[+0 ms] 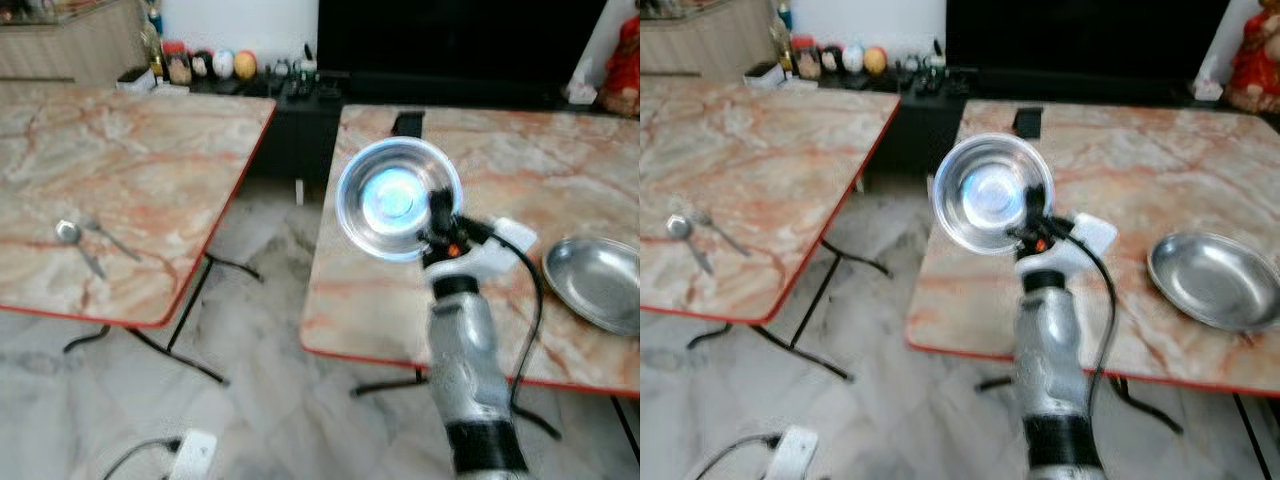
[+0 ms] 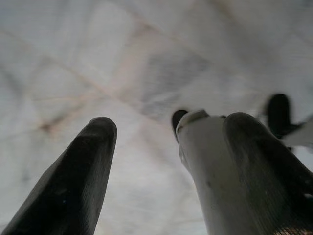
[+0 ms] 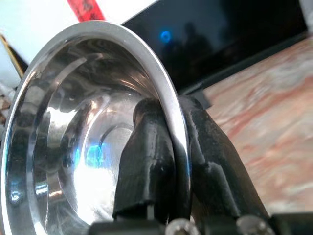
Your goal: Setting the table
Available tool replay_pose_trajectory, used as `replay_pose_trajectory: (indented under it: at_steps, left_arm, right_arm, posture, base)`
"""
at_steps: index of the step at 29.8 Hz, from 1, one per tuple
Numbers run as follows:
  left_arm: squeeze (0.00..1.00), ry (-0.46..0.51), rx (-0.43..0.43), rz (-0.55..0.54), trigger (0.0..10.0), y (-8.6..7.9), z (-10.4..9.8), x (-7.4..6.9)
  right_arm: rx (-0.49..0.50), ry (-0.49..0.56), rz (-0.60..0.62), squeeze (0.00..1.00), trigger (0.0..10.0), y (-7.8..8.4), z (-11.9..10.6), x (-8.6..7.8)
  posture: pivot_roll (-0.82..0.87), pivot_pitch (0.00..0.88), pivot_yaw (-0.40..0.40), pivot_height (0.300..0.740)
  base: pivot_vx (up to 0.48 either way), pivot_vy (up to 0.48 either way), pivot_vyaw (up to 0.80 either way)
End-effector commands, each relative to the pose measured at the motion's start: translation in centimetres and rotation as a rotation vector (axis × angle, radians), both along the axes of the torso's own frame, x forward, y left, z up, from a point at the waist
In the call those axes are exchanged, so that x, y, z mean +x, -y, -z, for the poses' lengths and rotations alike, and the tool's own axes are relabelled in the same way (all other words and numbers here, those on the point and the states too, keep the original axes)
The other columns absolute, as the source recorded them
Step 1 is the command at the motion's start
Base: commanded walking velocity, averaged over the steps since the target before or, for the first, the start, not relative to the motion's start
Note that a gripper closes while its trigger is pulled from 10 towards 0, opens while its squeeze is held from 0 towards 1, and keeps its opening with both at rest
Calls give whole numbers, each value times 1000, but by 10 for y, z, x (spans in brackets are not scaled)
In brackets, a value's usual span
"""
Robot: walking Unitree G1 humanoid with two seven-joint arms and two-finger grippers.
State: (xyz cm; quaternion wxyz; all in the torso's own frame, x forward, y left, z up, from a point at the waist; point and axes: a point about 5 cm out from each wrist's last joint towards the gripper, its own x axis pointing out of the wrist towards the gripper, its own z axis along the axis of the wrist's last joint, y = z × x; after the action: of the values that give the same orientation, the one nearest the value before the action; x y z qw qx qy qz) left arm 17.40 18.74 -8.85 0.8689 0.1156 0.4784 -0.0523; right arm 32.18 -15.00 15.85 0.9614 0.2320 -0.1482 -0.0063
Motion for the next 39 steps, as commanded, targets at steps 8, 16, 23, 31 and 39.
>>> replay_pose_trajectory:
  at_steps: [8,16,23,31,39]
  left_arm:
    - [0,-6,20,-13,10000,-9,-1,1]
    - [0,-4,17,-12,10000,-9,-2,2]
    - [0,-4,17,-13,10000,-9,-2,2]
    - [0,-2,0,-31,10000,-9,-2,3]
    - [0,2,-8,-44,10000,-9,-2,3]
  right_arm:
    - [6,32,-31,0,10000,-11,-11,3]
    - [4,29,-23,0,10000,-9,-11,4]
    - [1,26,-1,0,10000,-3,-11,4]
    - [-21,29,43,0,10000,12,-15,8]
    - [-30,26,134,0,10000,35,-15,6]
  posture:
    - [-15,0,-19,731]
    - [-16,0,-17,731]
    - [-17,0,-15,731]
    - [-10,0,-17,731]
    - [-10,0,-12,731]
  base:
    - [0,-283,0]
    - [0,-282,0]
    - [0,-277,0]
    - [0,0,0]
    - [0,0,0]
